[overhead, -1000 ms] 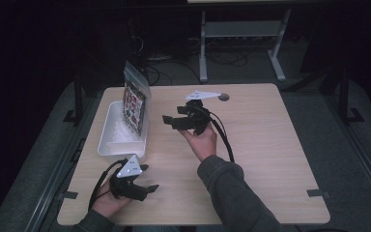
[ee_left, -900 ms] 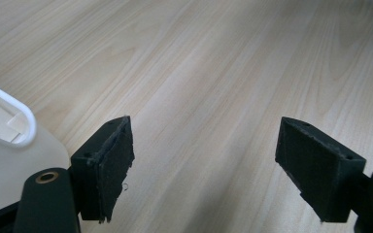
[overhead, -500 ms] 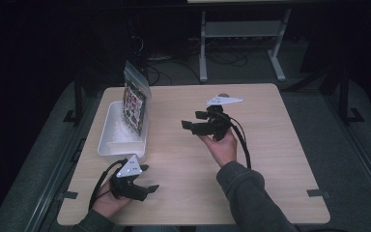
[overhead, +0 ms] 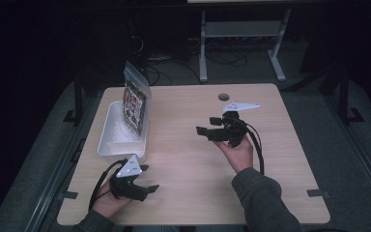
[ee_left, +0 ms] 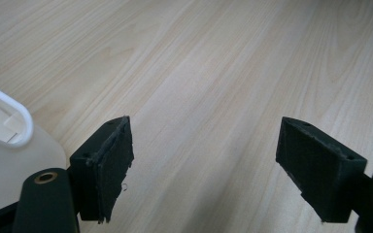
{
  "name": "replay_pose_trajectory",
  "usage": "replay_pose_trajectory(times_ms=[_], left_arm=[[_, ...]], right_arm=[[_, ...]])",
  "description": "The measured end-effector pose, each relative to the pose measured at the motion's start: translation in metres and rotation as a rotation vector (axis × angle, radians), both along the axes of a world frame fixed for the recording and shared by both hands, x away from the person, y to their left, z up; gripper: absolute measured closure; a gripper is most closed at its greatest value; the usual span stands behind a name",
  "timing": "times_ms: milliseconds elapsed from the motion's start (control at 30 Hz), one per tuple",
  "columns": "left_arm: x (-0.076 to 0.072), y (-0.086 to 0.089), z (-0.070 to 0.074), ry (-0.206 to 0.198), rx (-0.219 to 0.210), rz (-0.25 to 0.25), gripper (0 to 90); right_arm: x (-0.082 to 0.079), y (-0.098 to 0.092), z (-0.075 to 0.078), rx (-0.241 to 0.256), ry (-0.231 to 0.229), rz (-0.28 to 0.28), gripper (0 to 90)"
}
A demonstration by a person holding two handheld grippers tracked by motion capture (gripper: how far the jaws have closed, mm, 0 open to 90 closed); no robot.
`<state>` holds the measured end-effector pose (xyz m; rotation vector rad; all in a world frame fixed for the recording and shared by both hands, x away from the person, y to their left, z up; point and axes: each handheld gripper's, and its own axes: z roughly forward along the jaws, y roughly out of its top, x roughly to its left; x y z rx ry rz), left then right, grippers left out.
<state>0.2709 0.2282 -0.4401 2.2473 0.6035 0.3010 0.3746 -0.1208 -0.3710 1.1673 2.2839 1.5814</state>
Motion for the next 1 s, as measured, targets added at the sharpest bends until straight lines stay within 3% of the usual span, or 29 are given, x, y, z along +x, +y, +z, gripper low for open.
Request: replay_pose_trajectory(times_ms=[533, 867, 1000], left_arm=[[0.000, 0.000, 0.000, -0.001, -0.003, 0.006, 20.5], [-0.001, 0.000, 0.001, -0.005, -0.006, 0.006, 20.5], [-0.001, 0.001, 0.002, -0.010, -0.012, 0.006, 20.5]], right_arm=[[-0.027, -0.047, -0.016, -0.011, 0.040, -0.007, 25.0], [-0.054, -0.071, -0.028, -0.033, 0.072, -0.005, 24.3], [-0.070, -0.079, -0.041, -0.057, 0.085, 0.000, 22.9]])
